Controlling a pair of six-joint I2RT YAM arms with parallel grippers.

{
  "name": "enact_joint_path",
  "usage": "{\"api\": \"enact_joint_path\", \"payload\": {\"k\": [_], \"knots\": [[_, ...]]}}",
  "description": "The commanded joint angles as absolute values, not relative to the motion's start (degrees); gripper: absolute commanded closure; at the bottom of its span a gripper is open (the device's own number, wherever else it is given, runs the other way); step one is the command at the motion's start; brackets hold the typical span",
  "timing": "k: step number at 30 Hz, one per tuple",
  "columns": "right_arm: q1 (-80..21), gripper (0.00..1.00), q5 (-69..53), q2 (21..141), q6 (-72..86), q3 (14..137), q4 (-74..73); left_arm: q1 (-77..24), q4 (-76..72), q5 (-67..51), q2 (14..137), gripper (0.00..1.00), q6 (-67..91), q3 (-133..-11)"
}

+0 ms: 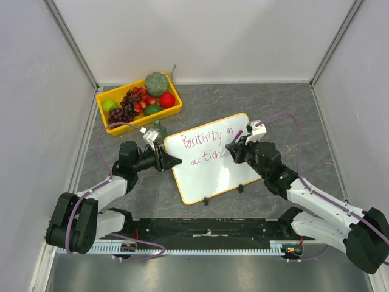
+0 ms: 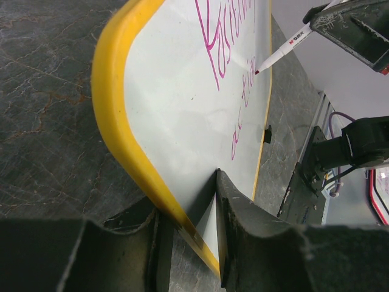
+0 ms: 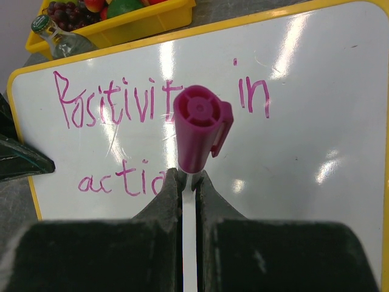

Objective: Write a sentence on the whiteboard
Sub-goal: Write a sentence on the whiteboard, then put down the whiteboard marker without the cap at the center of the board.

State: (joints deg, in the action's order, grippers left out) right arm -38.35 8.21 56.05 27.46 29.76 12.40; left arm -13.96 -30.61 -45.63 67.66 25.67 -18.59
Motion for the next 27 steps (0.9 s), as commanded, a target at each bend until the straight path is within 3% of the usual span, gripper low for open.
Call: {"api": "enact_joint_path", "payload": {"k": [1, 14, 27], "knots": [[-38.1, 1.00, 8.5, 55.0, 27.4, 28.9, 11.5, -14.8, -29.2, -45.1, 68.7, 0.98, 21.4, -18.9], [-38.1, 1.00, 4.6, 45.5, 33.4, 32.3, 4.5, -14.9, -29.2, -45.1, 68.4, 0.98, 21.4, -18.7], [-38.0, 1.00, 0.2, 31.5, 44.7, 23.2, -7.1, -14.8, -29.2, -45.3, 68.1, 0.98, 21.4, -18.7]]}}
